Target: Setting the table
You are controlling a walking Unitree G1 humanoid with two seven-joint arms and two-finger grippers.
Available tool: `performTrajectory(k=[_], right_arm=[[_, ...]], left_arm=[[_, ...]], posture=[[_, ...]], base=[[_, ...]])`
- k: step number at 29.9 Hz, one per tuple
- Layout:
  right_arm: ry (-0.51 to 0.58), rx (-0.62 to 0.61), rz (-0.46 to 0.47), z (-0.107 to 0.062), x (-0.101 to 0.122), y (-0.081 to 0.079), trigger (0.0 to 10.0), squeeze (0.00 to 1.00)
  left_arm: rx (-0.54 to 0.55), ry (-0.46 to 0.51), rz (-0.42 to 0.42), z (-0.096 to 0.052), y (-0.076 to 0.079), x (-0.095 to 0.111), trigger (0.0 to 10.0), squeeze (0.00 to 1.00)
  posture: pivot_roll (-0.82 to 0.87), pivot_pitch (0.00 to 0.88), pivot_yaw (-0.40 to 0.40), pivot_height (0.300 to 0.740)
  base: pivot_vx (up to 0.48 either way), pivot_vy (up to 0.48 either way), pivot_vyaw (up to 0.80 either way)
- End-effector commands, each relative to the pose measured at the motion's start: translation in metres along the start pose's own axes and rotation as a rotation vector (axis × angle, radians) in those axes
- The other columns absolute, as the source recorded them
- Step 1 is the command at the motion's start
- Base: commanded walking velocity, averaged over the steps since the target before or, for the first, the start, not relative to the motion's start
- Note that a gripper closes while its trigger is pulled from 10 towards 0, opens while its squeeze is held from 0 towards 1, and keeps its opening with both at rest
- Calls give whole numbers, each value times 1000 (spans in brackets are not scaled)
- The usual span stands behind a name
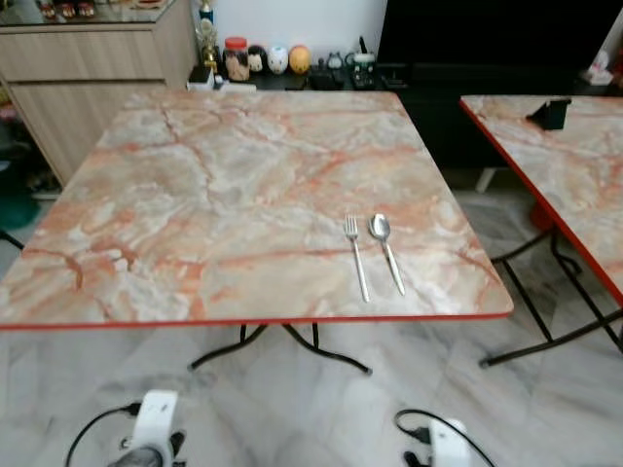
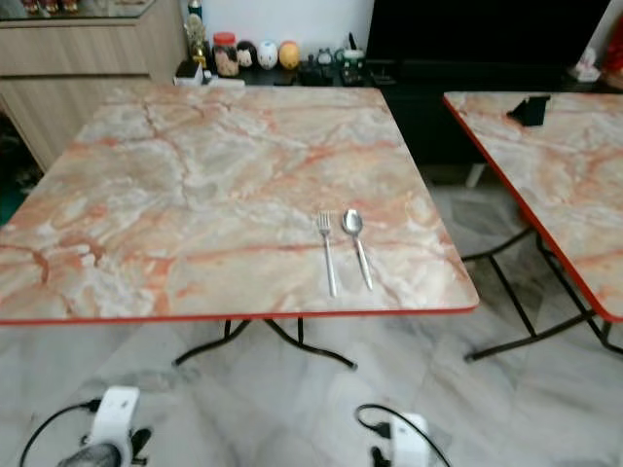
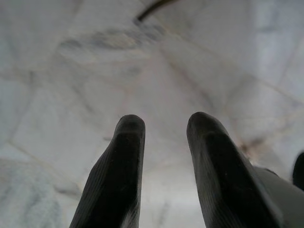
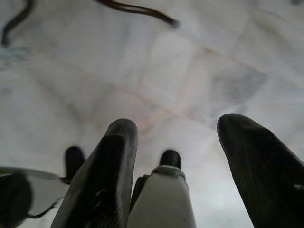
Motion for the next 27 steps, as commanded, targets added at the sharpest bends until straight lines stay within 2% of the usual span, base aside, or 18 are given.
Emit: performTrajectory(k=[1, 15, 17, 20, 27], right_arm=[[-1, -35, 6, -2, -1, 13, 10000, 0], [-2, -32, -20, -2, 0, 14, 10000, 0], [0, -31, -22, -2, 0, 14, 10000, 0], [-1, -32, -16, -2, 0, 14, 10000, 0], [3, -35, 0, -2, 0, 14, 10000, 0]], left_arm=[[-17, -5, -5, 0, 9, -2, 10000, 0], [-43, 13, -13, 0, 13, -2, 10000, 0], [-40, 13, -8, 0, 13, -2, 10000, 0], [-35, 13, -6, 0, 12, -2, 10000, 0], [-38, 10, 4, 0, 12, -2, 10000, 0]], posture=[[20, 0, -14, 740], [21, 5, -20, 740], [20, 3, -20, 740], [21, 3, -20, 740], [20, 4, -17, 740]], base=[[0, 0, 0], [0, 0, 0], [0, 0, 650], [291, 0, 612], [339, 0, 0]])
Point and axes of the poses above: a point about 5 cm out from each wrist's last joint towards the gripper, its own z axis pointing out of the wrist towards the gripper, its own x axis along the axis of the wrist's last joint, y = z × x, the point moved 1 cm from there along z, pointing out of the wrist towards the gripper, and after that the axes turned 5 degrees about z, right-handed, at the moved point
